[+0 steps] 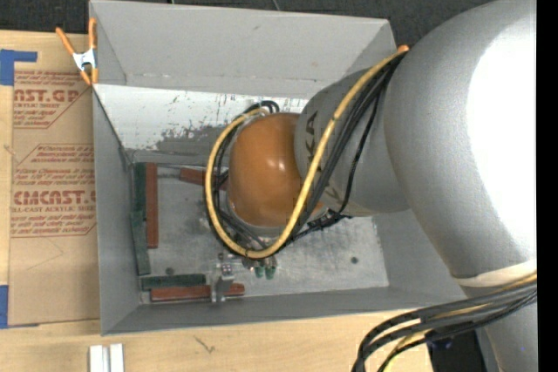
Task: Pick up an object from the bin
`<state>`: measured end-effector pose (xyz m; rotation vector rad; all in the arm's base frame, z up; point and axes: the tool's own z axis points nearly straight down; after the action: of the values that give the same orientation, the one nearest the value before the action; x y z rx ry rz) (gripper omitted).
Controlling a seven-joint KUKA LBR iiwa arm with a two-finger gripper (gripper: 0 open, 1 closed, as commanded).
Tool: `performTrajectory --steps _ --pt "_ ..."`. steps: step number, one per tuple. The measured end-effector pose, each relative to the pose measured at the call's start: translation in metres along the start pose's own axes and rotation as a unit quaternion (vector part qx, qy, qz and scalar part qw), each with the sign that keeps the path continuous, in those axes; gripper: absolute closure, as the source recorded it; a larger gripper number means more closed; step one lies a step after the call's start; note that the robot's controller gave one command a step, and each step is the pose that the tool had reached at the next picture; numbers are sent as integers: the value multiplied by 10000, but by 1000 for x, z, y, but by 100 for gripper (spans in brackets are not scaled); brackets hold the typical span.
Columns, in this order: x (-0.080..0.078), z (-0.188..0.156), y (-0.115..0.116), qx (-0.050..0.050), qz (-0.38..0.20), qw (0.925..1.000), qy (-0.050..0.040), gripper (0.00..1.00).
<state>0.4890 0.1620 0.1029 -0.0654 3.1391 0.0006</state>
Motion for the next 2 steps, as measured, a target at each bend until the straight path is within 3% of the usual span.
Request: performTrajectory --steps 1,2 --pt "15 8 7 -2 -43 10000 -13 0" --pt "-12 31 55 -4 1224 9925 29 100"
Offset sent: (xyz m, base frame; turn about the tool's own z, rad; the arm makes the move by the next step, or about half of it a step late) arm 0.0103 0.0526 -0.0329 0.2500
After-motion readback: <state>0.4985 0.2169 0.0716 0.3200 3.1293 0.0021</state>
